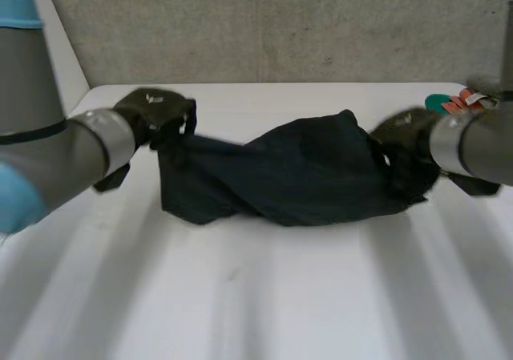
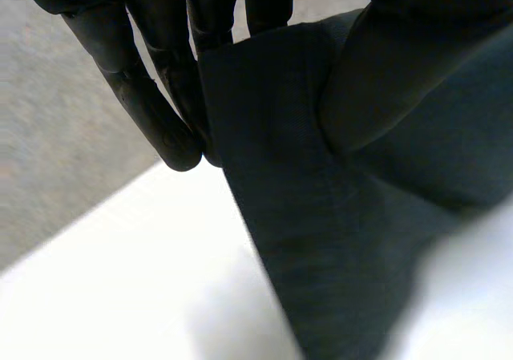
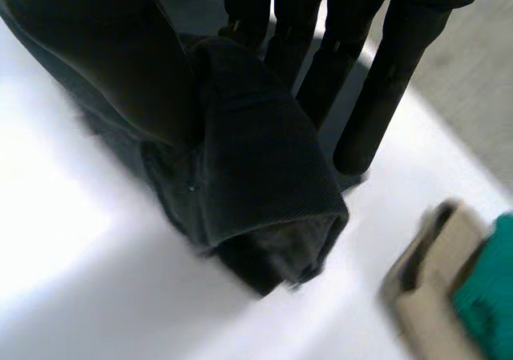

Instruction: Fold the laundry.

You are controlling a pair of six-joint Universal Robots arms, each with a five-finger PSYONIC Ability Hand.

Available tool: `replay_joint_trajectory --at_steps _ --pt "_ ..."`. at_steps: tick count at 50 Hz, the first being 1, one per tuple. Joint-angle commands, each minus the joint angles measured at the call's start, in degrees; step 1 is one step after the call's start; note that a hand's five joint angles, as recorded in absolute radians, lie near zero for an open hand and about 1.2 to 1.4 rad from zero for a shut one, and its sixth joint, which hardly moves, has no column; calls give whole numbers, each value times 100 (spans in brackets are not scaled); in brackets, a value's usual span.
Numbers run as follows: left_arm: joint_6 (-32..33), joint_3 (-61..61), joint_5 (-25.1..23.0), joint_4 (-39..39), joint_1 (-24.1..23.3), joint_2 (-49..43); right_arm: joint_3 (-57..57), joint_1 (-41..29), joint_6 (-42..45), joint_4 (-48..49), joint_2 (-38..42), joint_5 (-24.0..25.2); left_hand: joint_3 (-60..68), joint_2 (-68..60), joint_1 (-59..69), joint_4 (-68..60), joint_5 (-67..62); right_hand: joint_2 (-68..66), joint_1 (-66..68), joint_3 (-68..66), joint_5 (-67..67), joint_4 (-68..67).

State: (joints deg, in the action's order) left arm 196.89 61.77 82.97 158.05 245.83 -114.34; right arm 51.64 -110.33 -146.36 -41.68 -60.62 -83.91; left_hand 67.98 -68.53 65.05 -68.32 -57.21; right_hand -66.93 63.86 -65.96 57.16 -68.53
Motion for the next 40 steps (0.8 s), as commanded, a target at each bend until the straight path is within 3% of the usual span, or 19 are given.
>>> replay_joint_trajectory --at_steps 1,8,10,16,23,31,40 --pt "52 -1991 202 1130 158 -581 -1338 -190 -120 2604 429 -467 1202 -1147 1495 -1168 -1279 -1307 1614 -1404 1284 -1147" --pt "-212 -2539 535 2693 159 -54 -1175 -181 -383 6359 86 -311 1202 -1147 1495 -1168 -1279 -1307 1614 -1404 1284 -1147" --pt "-230 -2451 588 2871 132 52 -1095 -190 -480 6523 42 -205 1202 -1147 1495 -1168 -1279 -1307 1614 -1404 1284 -1147" --pt "-107 -1601 720 2715 114 315 -875 -348 -849 5673 42 190 1202 -1147 1495 -1168 -1279 -1307 1614 -1404 1284 -1147" --pt "-115 -71 1098 2222 88 474 -182 -375 -903 4836 226 305 1202 -1147 1495 -1168 -1279 -1307 1614 -1404 1284 -1147" --pt "7 1898 1212 2239 -263 220 1426 -349 -683 4159 525 358 1202 -1147 1495 -1168 -1279 -1307 1614 -1404 1284 -1147" --pt "175 2726 1239 1563 -290 333 2807 -287 -402 3825 157 323 1202 -1147 1495 -1168 -1279 -1307 1614 -1404 1284 -1147"
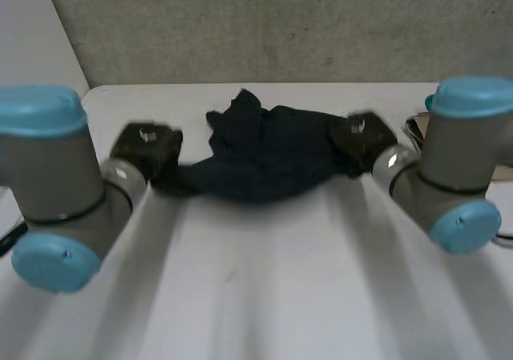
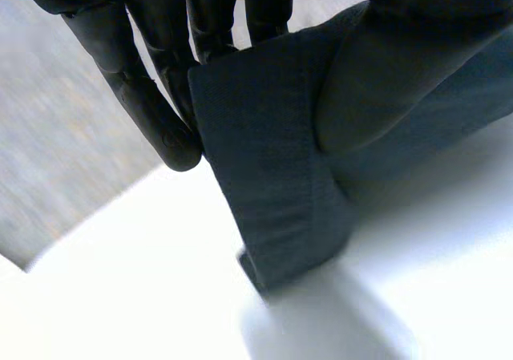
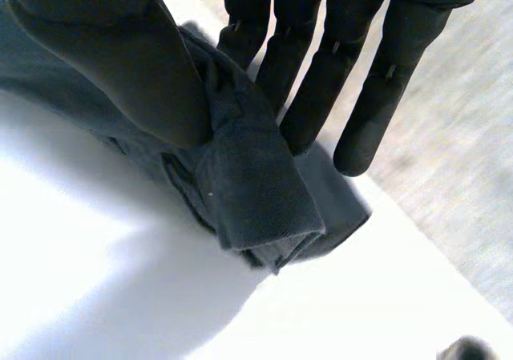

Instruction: Fold the laundry.

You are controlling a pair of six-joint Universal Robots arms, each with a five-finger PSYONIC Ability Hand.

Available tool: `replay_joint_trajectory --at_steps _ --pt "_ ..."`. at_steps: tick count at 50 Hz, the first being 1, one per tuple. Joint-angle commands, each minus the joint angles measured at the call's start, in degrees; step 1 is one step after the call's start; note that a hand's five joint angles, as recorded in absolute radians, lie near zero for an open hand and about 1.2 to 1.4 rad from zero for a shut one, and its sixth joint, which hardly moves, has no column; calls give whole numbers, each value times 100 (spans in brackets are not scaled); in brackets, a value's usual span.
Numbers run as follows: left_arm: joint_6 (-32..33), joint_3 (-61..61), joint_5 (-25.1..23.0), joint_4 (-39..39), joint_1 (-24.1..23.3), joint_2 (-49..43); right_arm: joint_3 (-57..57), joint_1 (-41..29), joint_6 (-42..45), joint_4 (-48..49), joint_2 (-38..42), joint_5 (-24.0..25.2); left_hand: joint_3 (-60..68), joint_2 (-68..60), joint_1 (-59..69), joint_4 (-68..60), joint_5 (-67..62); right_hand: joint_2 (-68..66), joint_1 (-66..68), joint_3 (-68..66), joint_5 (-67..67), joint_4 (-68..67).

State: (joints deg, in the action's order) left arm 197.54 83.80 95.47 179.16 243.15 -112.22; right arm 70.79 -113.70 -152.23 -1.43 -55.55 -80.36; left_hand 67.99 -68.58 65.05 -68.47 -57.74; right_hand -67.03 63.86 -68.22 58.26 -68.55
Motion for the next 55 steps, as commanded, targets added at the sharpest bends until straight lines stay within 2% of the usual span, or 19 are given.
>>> replay_joint_trajectory --at_steps 1,10,11,14,15,17,19,25,30,35,44,55 --pt "118 567 -20 -635 -31 182 971 58 202 -278 -430 -32 1201 -1142 1495 -1153 -1226 -1297 1614 -1178 1174 -1145" --pt "320 963 -345 -1726 -207 974 1719 226 439 -1334 -1353 -32 1003 -944 1297 -955 -1028 -1297 1614 -1178 1174 -1145" --pt "355 972 -414 -1857 -224 1018 1798 260 526 -1455 -1406 -41 2 57 295 47 -26 -1297 1614 -1178 1174 -1145" --pt "381 928 -546 -2007 -250 1044 2044 392 773 -1659 -1529 -41 -1685 1744 -1391 1733 1660 -1297 1614 -1178 1174 -1145" --pt "425 910 -634 -2042 -268 1044 2149 453 869 -1659 -1538 -32 -2906 2965 -2612 2954 2881 -1297 1614 -1178 1174 -1145" --pt "495 840 -714 -2025 -251 1044 2255 507 940 -1598 -1547 -23 -4559 4618 -4266 4608 4535 -1297 1614 -1178 1174 -1145" --pt "661 639 -784 -1929 -224 1018 2378 577 1019 -1440 -1555 -6 -5672 5732 -5379 5721 5648 -1297 1614 -1178 1174 -1145" --pt "1242 -108 -1012 -1024 118 501 2633 612 958 -1009 -1564 3 -5661 5720 -5368 5710 5637 -1297 1614 -1178 1174 -1145" --pt "1770 -1206 -1390 -294 400 -659 2800 542 861 -719 -1564 -23 -4200 4259 -3906 4248 4175 -1297 1614 -1178 1174 -1145" --pt "1937 -2138 -1619 -477 488 -1617 2897 480 826 -587 -1564 -32 -2987 3046 -2694 3036 2963 -1297 1614 -1178 1174 -1145" --pt "2157 -3211 -1971 -1075 435 -2681 3011 472 809 -376 -1547 -32 -2985 3044 -2692 3034 2961 -1297 1614 -1178 1174 -1145" --pt "2359 -3871 -1725 -1137 347 -3394 3099 463 800 -244 -1555 -32 -2835 2894 -2542 2883 2810 -1297 1614 -1178 1174 -1145"
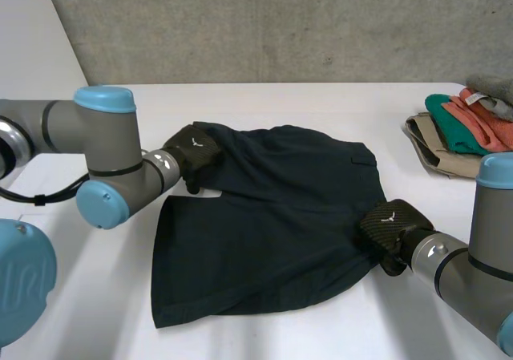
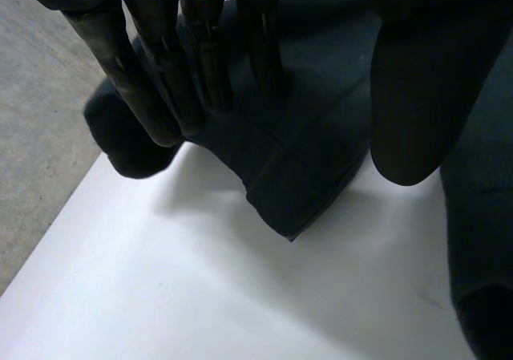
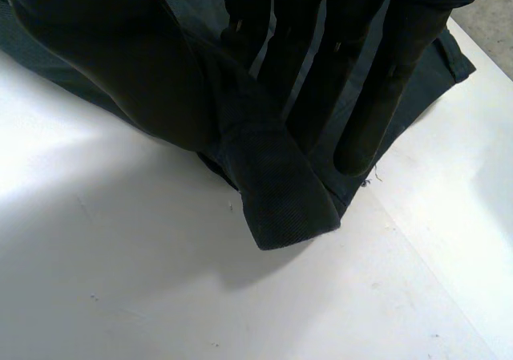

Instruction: Fold the laundry.

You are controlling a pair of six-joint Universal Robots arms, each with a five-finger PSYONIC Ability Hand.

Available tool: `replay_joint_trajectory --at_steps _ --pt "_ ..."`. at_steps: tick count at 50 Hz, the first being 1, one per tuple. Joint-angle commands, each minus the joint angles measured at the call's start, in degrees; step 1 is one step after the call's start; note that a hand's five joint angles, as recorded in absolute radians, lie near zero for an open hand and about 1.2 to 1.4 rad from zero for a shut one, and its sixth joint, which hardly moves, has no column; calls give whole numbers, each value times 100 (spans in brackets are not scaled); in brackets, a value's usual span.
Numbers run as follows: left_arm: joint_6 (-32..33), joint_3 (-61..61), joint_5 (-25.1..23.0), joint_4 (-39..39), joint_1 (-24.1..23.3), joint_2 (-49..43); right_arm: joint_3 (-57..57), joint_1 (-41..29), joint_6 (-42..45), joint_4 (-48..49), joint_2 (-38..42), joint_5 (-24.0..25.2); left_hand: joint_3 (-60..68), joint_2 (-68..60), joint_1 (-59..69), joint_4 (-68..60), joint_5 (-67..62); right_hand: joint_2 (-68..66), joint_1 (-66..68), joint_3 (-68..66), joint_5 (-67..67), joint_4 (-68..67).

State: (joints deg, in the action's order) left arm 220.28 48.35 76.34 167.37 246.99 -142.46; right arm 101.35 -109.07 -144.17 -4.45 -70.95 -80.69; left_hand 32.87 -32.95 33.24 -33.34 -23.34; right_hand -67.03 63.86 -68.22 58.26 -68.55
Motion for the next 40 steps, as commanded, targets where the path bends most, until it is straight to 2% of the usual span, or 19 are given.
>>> replay_joint_trajectory --at_steps 1,4,5,8,9,15,20,24,27,28,31,35,40 --pt "120 -387 223 41 -46 -458 60 9 -15 67 -24 0 1178 -1170 1140 -1131 -1131 -1297 1614 -1178 1174 -1145" --pt "190 -466 293 58 -55 -537 69 18 -32 93 -42 0 2874 -2866 2836 -2827 -2827 -1297 1614 -1178 1174 -1145" --pt "234 -492 398 85 -64 -555 86 26 -50 111 -68 0 4695 -4687 4657 -4648 -4648 -1297 1614 -1178 1174 -1145" --pt "278 -484 732 111 -90 -511 104 27 -68 129 -103 0 4713 -4705 4676 -4666 -4666 -1297 1614 -1178 1174 -1145" --pt "270 -449 1055 102 -125 -424 122 9 -68 137 -138 0 4713 -4705 4676 -4666 -4666 -1297 1614 -1178 1174 -1145" --pt "252 -107 2103 24 -248 -28 122 -79 -68 129 -218 -8 4713 -4705 4676 -4666 -4666 -1297 1614 -1178 1174 -1145" --pt "217 96 3007 -467 -415 244 131 -219 -68 93 -314 -17 4713 -4705 4676 -4666 -4666 -1297 1614 -1178 1174 -1145" --pt "95 52 3212 -846 -485 297 148 -316 -68 85 -402 -43 4713 -4705 4676 -4666 -4666 -1297 1614 -1178 1174 -1145" --pt "-221 44 2975 -865 -485 341 157 -343 -68 76 -420 -44 4713 -4705 4676 -4666 -4666 -1297 1614 -1178 1174 -1145" --pt "-475 35 2731 -873 -494 376 166 -351 -68 67 -437 -44 2533 -2526 2496 -2487 -2487 -1297 1614 -1178 1174 -1145" --pt "-811 70 2404 -900 -503 516 157 -360 -68 32 -472 -44 -1866 1874 -1903 1912 1913 -1297 1614 -1178 1174 -1145" --pt "-1268 210 2298 -952 -459 894 131 -351 -85 -12 -578 -9 -2098 2105 -2135 2144 2144 -1297 1614 -1178 1174 -1145" --pt "-1715 972 2158 -926 -354 1938 -97 -395 -251 -3 -692 9 -2064 2072 -2102 2111 2111 -1297 1614 -1178 1174 -1145"
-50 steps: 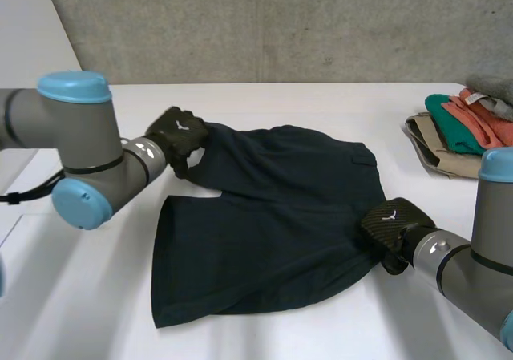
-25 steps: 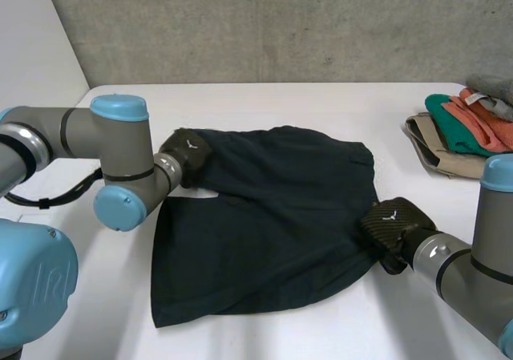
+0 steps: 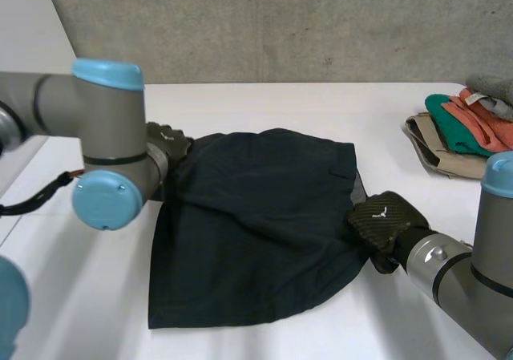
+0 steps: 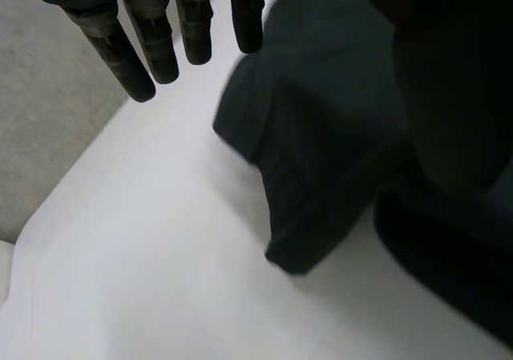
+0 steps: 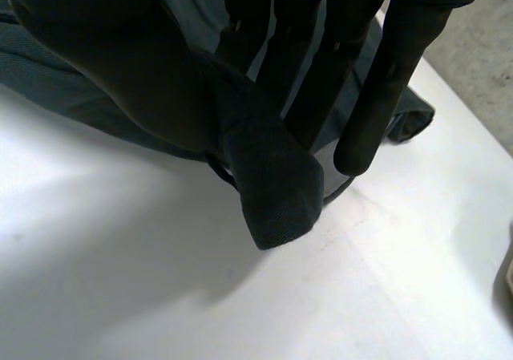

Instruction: Fold the laundry.

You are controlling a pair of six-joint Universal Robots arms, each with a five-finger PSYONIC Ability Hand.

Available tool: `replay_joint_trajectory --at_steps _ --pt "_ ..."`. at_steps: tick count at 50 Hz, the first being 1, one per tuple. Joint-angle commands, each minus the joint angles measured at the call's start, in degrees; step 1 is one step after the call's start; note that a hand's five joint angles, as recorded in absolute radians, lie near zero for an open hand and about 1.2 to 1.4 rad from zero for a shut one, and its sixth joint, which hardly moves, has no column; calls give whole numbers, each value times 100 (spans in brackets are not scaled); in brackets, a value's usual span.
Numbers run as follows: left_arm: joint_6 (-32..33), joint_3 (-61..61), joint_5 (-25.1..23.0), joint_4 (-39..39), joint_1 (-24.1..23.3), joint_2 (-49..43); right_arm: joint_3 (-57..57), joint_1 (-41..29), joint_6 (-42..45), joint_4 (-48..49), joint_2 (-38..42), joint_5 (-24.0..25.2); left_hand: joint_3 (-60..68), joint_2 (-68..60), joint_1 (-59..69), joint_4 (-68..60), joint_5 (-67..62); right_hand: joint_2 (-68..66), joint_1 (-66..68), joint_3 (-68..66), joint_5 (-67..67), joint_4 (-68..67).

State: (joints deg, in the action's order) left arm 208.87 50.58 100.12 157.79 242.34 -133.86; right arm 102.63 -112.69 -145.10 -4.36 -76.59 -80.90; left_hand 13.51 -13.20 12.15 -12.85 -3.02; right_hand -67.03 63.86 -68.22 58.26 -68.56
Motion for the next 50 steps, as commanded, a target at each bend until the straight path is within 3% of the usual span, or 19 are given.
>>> replay_joint_trajectory --at_steps 1,7,11,17,22,26,30,31,33,37,41,46,50 --pt "-645 917 -300 32 103 1255 -278 -51 -203 -21 -119 31 -78 47 58 12 29 -1297 1614 -1178 1174 -1144" --pt "-961 2260 -993 6 -90 2362 -726 -122 -870 -118 -32 5 644 -675 780 -711 -693 -1297 1614 -1178 1174 -1144" --pt "-1006 3122 -1196 -3 -266 2750 -1025 -113 -1494 -284 118 -22 764 -794 900 -830 -813 -1297 1614 -1178 1174 -1144" --pt "-848 3968 -1100 6 -451 2787 -1201 36 -2031 -382 136 -197 780 -811 916 -847 -830 -1297 1614 -1178 1174 -1144" --pt "-347 4355 -1013 129 -565 2593 -1201 116 -2119 -382 127 -312 881 -911 1017 -947 -930 -1297 1614 -1178 1174 -1144" --pt "-136 4382 -881 243 -653 2400 -1140 160 -2128 -373 118 -356 1787 -1818 1923 -1854 -1837 -1297 1614 -1178 1174 -1144" --pt "-153 4356 -740 278 -794 2338 -1061 204 -2111 -408 74 -373 4155 -4186 4291 -4221 -4204 -1297 1614 -1178 1174 -1144" --pt "-179 4329 -688 322 -820 2338 -1017 230 -2093 -425 31 -347 6160 -6190 6296 -6226 -6209 -1297 1614 -1178 1174 -1144" --pt "-206 4294 -608 366 -812 2347 -990 239 -2023 -460 -13 -321 6649 -6680 6785 -6715 -6698 -1297 1614 -1178 1174 -1144" --pt "-267 4303 -432 340 -724 2592 -841 247 -1164 -951 -145 -128 6649 -6680 6785 -6715 -6698 -1297 1614 -1178 1174 -1144" --pt "-259 4443 -476 42 -785 3277 -665 405 453 -1996 -400 206 6649 -6680 6785 -6715 -6698 -1297 1614 -1178 1174 -1144" --pt "-250 4575 -905 -1115 -1101 4146 -490 634 2175 -3796 -821 391 6649 -6680 6785 -6715 -6698 -1297 1614 -1178 1174 -1144" --pt "-197 4698 -1240 -1750 -1181 4456 -323 678 2757 -4668 -849 418 6649 -6680 6785 -6715 -6698 -1297 1614 -1178 1174 -1144"
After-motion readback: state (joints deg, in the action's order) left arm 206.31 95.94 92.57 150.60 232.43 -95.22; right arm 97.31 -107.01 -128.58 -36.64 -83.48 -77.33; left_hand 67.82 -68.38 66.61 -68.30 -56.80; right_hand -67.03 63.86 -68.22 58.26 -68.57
